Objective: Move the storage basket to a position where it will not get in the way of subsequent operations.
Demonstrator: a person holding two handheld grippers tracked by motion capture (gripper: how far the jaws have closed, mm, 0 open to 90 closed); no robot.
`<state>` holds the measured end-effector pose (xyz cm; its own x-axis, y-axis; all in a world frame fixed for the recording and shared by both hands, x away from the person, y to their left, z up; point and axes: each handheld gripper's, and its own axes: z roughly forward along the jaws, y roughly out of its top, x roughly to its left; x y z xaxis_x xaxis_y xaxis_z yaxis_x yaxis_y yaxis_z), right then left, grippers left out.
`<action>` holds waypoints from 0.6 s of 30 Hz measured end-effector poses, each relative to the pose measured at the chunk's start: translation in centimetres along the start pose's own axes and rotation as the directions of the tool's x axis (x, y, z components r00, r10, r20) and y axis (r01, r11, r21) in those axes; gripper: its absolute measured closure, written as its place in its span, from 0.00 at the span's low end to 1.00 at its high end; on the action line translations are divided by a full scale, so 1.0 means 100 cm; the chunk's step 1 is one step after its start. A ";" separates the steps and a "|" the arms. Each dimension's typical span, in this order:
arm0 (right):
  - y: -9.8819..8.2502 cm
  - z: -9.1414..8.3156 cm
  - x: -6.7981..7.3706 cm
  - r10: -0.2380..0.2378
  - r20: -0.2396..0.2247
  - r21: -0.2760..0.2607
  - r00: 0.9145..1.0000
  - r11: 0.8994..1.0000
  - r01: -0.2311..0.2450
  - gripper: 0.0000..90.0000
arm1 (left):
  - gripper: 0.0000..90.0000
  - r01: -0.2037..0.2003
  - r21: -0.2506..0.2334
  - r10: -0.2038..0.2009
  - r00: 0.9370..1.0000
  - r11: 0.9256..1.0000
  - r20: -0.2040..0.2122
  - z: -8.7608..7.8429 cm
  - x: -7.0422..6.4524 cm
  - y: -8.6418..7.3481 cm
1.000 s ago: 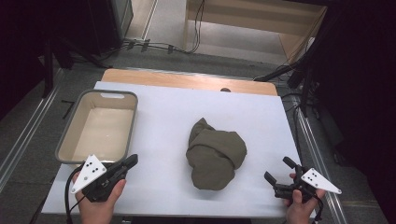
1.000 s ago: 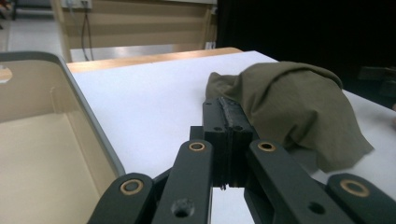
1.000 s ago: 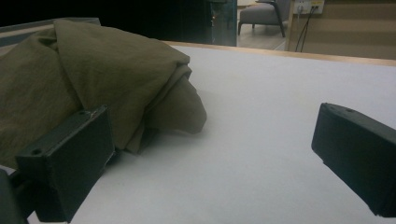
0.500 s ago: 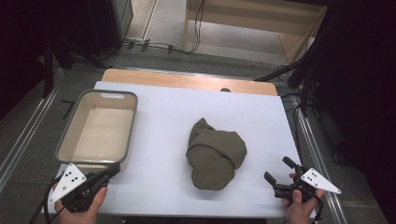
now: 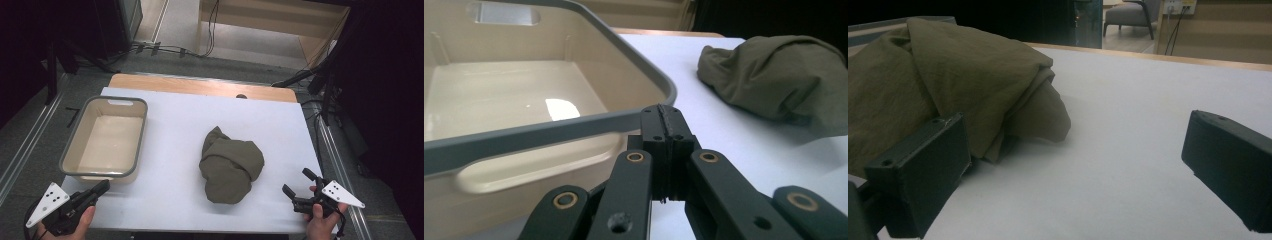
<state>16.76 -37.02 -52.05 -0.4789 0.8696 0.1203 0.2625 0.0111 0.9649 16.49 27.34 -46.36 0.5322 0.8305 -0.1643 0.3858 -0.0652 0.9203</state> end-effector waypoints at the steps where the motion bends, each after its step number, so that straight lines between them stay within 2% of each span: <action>1: 0.000 0.000 0.000 0.000 0.000 0.001 1.000 1.000 0.000 0.00 | 0.98 -0.002 0.006 0.002 1.000 1.000 -0.006 -0.001 0.002 -0.001; 6: 0.000 0.000 0.000 -0.001 0.002 0.001 1.000 1.000 0.001 0.00 | 0.98 0.041 0.032 -0.041 0.999 0.999 0.002 -0.001 0.012 -0.005; 10: 0.000 0.000 0.000 -0.001 0.001 0.001 1.000 1.000 0.001 0.00 | 0.98 0.044 0.059 -0.043 0.999 0.997 -0.010 0.003 0.016 -0.009; 13: 0.000 0.000 0.000 -0.001 0.002 0.000 1.000 1.000 0.001 0.00 | 0.98 0.032 0.082 -0.030 0.999 0.996 -0.025 0.005 0.020 -0.011; 18: 0.000 0.000 0.000 -0.001 0.003 0.002 1.000 1.000 0.001 0.00 | 0.98 0.054 0.095 -0.050 0.998 0.994 -0.042 0.005 0.026 -0.015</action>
<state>16.78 -36.98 -52.07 -0.4769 0.8709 0.1189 0.2635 0.0126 0.9646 17.68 29.29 -48.36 0.4799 0.8553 -0.1954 0.4839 -0.0723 0.8722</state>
